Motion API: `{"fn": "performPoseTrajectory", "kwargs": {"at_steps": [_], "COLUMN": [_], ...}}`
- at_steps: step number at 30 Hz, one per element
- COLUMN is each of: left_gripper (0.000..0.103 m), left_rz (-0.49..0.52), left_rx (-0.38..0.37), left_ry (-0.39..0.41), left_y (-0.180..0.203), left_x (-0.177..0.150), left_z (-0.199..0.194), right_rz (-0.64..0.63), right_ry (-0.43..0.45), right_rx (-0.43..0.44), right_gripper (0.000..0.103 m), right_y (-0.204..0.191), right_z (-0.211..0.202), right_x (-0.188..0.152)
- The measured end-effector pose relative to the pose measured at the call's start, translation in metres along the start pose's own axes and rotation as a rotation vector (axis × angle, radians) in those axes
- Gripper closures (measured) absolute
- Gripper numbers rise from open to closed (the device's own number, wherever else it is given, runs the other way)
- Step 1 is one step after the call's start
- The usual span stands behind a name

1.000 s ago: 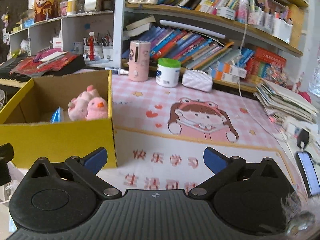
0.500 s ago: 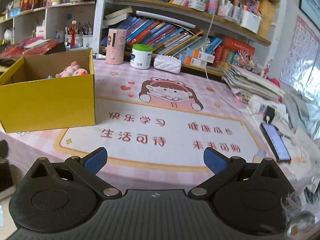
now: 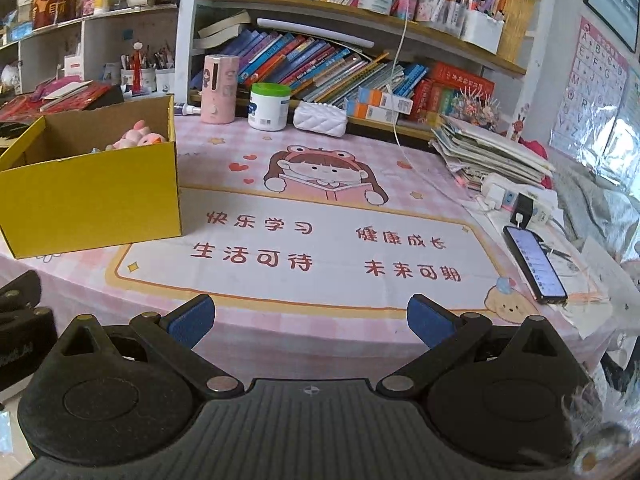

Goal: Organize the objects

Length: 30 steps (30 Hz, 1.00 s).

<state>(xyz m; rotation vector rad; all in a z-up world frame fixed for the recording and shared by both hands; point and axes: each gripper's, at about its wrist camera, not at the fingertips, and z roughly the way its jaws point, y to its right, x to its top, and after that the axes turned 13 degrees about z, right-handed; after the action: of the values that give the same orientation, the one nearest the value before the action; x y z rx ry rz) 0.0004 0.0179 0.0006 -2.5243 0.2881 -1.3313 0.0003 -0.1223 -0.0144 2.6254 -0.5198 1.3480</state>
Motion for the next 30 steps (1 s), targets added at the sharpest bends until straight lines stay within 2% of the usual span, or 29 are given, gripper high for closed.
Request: {"fn": "performPoseTrajectory", "kwargs": {"at_steps": [9, 30], "left_gripper": [0.0, 0.0], "left_rz": [0.01, 0.014], "left_rx": [0.001, 0.018], "left_ry": [0.028, -0.025], "left_y": [0.01, 0.018], "left_x": [0.007, 0.007], "left_z": [-0.005, -0.001], "right_rz": [0.023, 0.022], "right_ry": [0.01, -0.021], "right_rx": [-0.021, -0.033], "right_gripper": [0.0, 0.0], "right_y": [0.007, 0.013], "right_z": [-0.003, 0.003], "right_x": [0.009, 0.009]}}
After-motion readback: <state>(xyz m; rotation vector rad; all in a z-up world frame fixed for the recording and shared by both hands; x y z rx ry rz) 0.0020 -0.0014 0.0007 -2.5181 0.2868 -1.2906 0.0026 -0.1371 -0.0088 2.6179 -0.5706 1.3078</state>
